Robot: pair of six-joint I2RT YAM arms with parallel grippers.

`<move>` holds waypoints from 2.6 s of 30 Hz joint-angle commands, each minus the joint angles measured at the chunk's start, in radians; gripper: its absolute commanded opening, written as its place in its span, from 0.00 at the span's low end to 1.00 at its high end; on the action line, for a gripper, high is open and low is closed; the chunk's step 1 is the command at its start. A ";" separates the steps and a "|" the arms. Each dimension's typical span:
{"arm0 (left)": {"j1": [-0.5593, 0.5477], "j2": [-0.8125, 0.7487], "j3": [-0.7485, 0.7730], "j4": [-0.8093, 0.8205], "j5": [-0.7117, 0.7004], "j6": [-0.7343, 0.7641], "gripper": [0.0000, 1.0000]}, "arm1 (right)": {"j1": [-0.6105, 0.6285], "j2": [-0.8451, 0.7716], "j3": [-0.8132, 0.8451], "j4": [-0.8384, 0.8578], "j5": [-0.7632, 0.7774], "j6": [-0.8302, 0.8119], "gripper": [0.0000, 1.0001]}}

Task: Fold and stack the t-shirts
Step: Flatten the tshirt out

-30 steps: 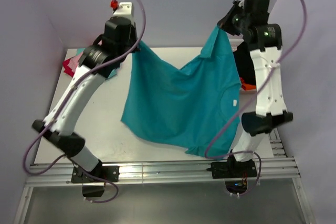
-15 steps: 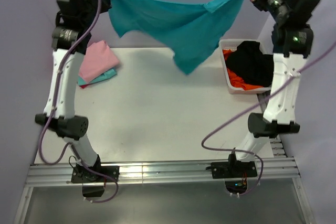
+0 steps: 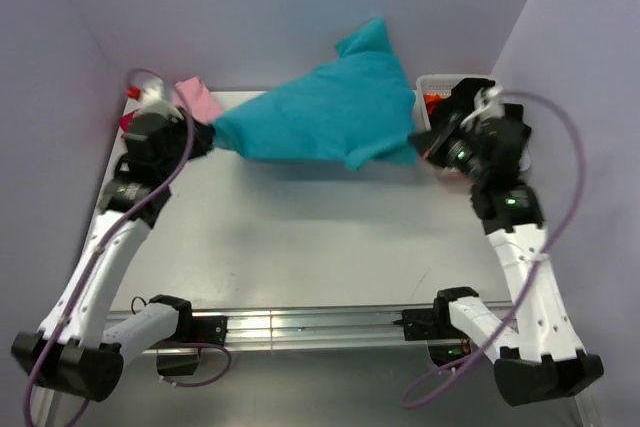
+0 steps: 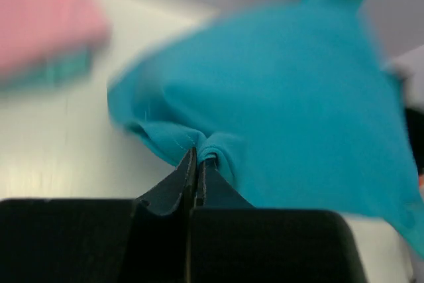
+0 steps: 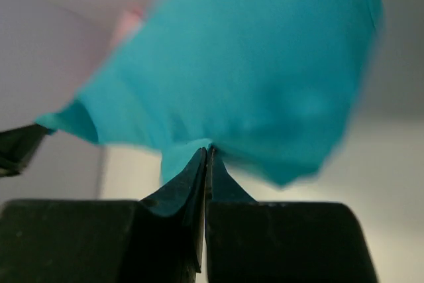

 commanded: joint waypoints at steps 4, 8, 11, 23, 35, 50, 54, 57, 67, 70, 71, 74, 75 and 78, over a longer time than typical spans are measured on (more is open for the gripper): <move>-0.036 0.023 -0.420 -0.117 0.047 -0.194 0.00 | 0.021 -0.192 -0.525 -0.054 0.063 0.012 0.00; -0.090 0.048 -0.532 -0.127 0.047 -0.251 0.00 | 0.030 -0.253 -0.650 -0.073 0.067 -0.006 0.00; -0.156 0.119 -0.525 -0.129 0.025 -0.265 0.00 | 0.036 -0.252 -0.664 -0.093 0.099 -0.026 0.00; -0.216 0.237 -0.568 -0.152 0.021 -0.325 0.00 | 0.047 -0.232 -0.641 -0.136 0.044 -0.034 0.00; -0.243 0.313 -0.428 -0.550 0.081 -0.409 0.05 | 0.075 -0.212 -0.503 -0.606 0.204 0.043 1.00; -0.230 0.409 0.060 -0.554 -0.023 -0.258 0.94 | 0.118 0.332 -0.141 -0.262 0.279 0.020 0.81; -0.077 0.664 0.138 -0.425 0.048 -0.190 0.75 | 0.105 0.652 0.046 -0.212 0.242 -0.012 0.51; -0.040 0.858 0.300 -0.455 0.010 -0.127 0.43 | 0.104 0.884 0.271 -0.255 0.228 -0.037 0.10; 0.051 1.174 0.623 -0.512 0.022 -0.069 0.29 | 0.092 1.337 0.744 -0.380 0.241 -0.054 0.00; 0.068 1.213 0.640 -0.509 0.018 -0.046 0.30 | 0.082 1.396 0.738 -0.352 0.221 -0.021 0.00; 0.075 1.222 0.636 -0.511 0.012 -0.037 0.31 | 0.081 1.420 0.738 -0.332 0.208 -0.005 0.00; 0.091 1.259 0.630 -0.506 0.010 -0.022 0.31 | 0.081 1.471 0.757 -0.311 0.188 0.025 0.00; 0.100 1.277 0.630 -0.503 0.010 -0.020 0.31 | 0.081 1.486 0.790 -0.312 0.188 0.029 0.00; 0.118 1.312 0.647 -0.497 0.025 -0.014 0.29 | 0.079 1.550 0.884 -0.333 0.181 0.045 0.00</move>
